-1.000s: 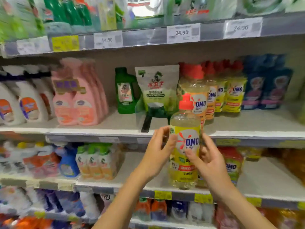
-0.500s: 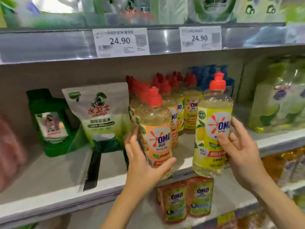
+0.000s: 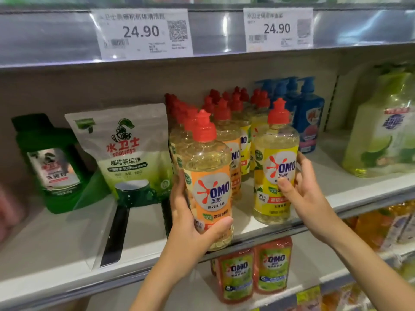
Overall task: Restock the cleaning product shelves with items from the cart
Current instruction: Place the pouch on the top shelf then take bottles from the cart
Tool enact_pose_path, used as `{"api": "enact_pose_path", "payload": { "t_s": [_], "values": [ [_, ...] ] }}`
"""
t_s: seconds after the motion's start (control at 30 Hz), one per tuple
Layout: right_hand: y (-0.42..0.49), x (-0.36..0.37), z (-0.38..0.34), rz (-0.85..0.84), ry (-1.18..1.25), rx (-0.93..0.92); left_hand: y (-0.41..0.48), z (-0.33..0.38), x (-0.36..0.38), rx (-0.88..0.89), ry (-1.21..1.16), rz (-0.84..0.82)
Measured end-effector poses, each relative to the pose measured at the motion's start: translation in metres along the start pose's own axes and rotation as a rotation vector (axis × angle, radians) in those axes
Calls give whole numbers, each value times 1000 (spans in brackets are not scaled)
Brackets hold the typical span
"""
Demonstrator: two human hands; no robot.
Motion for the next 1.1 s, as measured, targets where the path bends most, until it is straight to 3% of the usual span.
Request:
{"api": "enact_pose_path", "payload": {
  "t_s": [0.37, 0.93, 1.1],
  "values": [
    [56, -3, 18, -24, -97, 69, 0, -7, 1, -52, -39, -6],
    [95, 3, 39, 68, -320, -9, 0, -6, 1, -22, -13, -12],
    [89, 12, 24, 81, -288, 64, 2, -8, 0, -5, -2, -15]
  ]
}}
Point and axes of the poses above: each hand's wrist, its own y-axis towards the middle knuckle, its own x-axis out of the palm, z = x × y, the point moved 2 cm from there along y, towards the middle knuckle, and after that the axes turned 11 degrees about x, right-handed, at the moved point
